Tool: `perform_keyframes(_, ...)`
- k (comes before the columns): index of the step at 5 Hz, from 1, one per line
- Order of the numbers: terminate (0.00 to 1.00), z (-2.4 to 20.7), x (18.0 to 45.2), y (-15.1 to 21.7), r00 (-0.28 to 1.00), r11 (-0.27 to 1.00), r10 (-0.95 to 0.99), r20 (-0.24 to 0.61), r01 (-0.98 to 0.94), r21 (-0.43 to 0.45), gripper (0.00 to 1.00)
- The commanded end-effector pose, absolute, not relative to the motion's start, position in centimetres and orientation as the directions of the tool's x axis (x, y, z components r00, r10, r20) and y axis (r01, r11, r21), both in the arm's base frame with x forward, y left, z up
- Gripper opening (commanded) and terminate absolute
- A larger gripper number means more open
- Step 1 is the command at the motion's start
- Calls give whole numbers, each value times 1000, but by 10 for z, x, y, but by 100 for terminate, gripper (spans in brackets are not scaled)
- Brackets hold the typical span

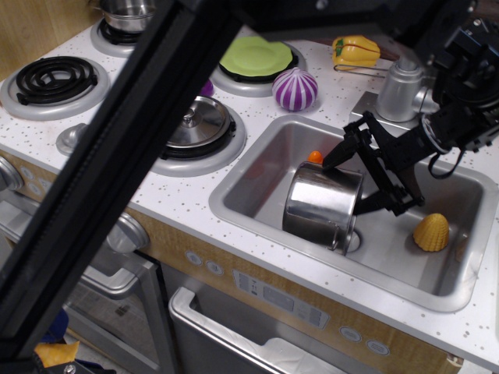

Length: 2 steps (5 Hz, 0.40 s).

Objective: Flip pot upright in sink

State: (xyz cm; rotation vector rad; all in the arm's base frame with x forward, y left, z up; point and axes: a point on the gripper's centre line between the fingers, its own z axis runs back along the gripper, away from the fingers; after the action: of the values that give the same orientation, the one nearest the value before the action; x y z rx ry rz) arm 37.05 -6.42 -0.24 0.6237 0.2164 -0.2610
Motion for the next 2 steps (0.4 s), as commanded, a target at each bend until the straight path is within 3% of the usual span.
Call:
perform_keyframes(1,0,25,377,-65,972,804,-174,-160,234,547,0)
perform_keyframes(2,0,24,375,-62,977,824,-174,-125,214,524,0)
